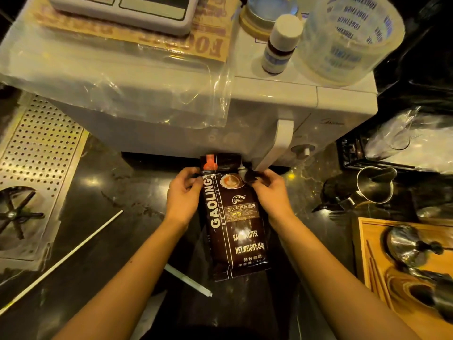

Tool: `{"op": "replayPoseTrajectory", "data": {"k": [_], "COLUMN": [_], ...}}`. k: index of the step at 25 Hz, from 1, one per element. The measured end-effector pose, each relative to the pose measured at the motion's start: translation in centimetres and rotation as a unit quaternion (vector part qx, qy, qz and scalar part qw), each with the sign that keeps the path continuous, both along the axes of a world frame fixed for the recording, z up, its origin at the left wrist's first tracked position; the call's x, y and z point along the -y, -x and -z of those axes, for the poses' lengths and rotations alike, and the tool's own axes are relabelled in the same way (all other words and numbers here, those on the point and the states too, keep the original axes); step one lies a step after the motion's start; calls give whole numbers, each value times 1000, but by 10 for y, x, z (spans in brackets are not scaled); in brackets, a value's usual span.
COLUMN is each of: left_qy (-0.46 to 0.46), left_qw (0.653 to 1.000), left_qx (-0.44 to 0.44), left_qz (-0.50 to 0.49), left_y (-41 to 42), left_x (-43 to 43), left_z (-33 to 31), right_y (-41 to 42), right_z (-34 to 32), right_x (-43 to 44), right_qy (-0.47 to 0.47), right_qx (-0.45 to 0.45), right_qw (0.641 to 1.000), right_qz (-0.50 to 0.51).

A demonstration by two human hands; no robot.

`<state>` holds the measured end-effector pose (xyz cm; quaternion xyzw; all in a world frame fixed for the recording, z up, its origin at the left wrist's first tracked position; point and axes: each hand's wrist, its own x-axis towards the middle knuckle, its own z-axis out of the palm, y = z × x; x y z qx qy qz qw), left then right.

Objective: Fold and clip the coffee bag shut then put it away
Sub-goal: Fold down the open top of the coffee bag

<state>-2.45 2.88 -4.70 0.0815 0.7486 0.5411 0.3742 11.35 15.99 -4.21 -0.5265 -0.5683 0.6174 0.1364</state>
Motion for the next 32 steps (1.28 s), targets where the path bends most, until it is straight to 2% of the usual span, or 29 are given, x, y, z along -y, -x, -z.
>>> {"op": "replayPoseTrajectory", "data": {"k": [5, 9, 14, 20, 25, 28, 32], "left_qy": [-66, -97, -138, -206, -181, -176, -167], "left_qw": [998, 994, 981, 964, 952, 952, 951], "left_qx": [-16, -45, -138, -153, -183, -180, -205], "left_qz": [-16, -14, 17, 75, 165, 176, 163], "left_y": [-11, -27, -55, -96, -123, -128, -126], "left_x": [14, 30, 54, 93, 108, 115, 124], "left_z": [-24, -45, -80, -109, -117, -119, -117], "right_y": [-7, -26, -60, -102, -128, -136, -142], "right_z": [-15, -38, -74, -94, -102, -112, -114], "right_x": [15, 31, 56, 97, 121, 133, 149], "right_qy": [76, 48, -5, -63, -96, -145, -215], "right_qx": [-96, -119, -173, -206, -204, -194, -153], "right_qw": [991, 990, 983, 974, 973, 969, 964], "right_qz": [48, 59, 65, 74, 57, 46, -32]}}
